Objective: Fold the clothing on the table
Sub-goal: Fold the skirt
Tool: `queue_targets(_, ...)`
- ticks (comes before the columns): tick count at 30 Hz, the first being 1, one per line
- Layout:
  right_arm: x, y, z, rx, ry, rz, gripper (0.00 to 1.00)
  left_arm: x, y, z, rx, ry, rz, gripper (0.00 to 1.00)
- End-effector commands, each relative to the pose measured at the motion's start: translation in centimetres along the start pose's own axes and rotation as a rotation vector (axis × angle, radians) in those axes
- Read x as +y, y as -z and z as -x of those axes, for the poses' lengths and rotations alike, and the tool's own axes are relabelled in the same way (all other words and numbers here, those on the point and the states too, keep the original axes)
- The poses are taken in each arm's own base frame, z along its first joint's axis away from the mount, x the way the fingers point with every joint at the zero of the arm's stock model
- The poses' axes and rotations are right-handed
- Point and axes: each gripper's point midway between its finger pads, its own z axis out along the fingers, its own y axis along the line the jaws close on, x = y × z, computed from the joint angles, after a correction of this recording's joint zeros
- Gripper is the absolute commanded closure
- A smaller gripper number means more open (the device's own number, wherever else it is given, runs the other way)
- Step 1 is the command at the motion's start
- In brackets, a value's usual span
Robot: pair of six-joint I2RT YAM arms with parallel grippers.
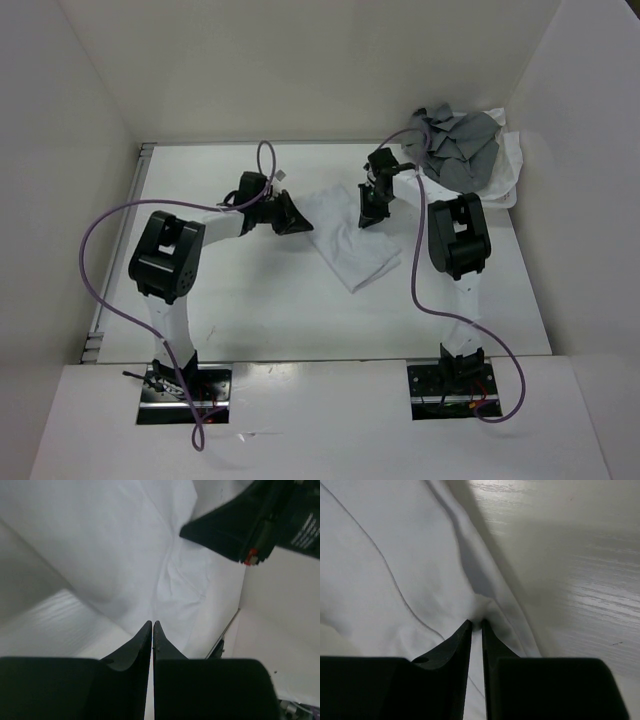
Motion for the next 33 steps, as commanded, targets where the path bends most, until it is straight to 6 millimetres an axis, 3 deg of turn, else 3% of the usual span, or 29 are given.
queue_targets(1, -0.2, -0.8, 1.9, -0.053, 0.005, -0.011, 0.81, -4.2, -0.2, -2.7, 0.043, -0.165, -0.076, 0.92)
queue_targets(3, -0.2, -0.8, 2.1, -0.061, 0.007, -0.008, 0.81, -4.5, -0.9, -3.5, 0.042, -0.19, -0.061, 0.92)
queue_targets(5, 0.0, -0.6, 1.9, -0.059, 0.007, 0.0, 0.81, -3.5, -2.1, -4.5, 0.065, -0.182, -0.034, 0.92)
queue_targets(10, 0.5, 1.1, 2.6, -0.099, 0.015, 0.012, 0.81, -2.4, -4.1, -3.3, 0.024, -0.17, 0.01, 0.92)
queue_targets(15, 0.7, 2.6, 3.5, -0.141, 0.021, 0.004, 0.81, 0.3, -4.2, -2.2, -0.016, -0.132, 0.104, 0.95)
queue_targets(20, 1.7, 4.1, 4.3, -0.178, 0.036, 0.019, 0.81, 2.4, -4.6, -3.1, 0.013, -0.101, 0.133, 0.95)
queue_targets(25, 5.5, 6.4, 4.9, -0.218, 0.094, 0.077, 0.81, 4.3, -5.4, -6.1, 0.071, -0.089, 0.161, 0.95)
queue_targets(28, 8.4, 6.9, 4.4, -0.212, 0.154, 0.112, 0.81, 4.3, -5.4, -6.3, 0.075, -0.082, 0.15, 0.95)
queue_targets(33, 11.9, 5.9, 1.3, -0.121, 0.189, 0.244, 0.81, 3.8, -4.9, -6.5, 0.068, -0.089, 0.162, 0.96)
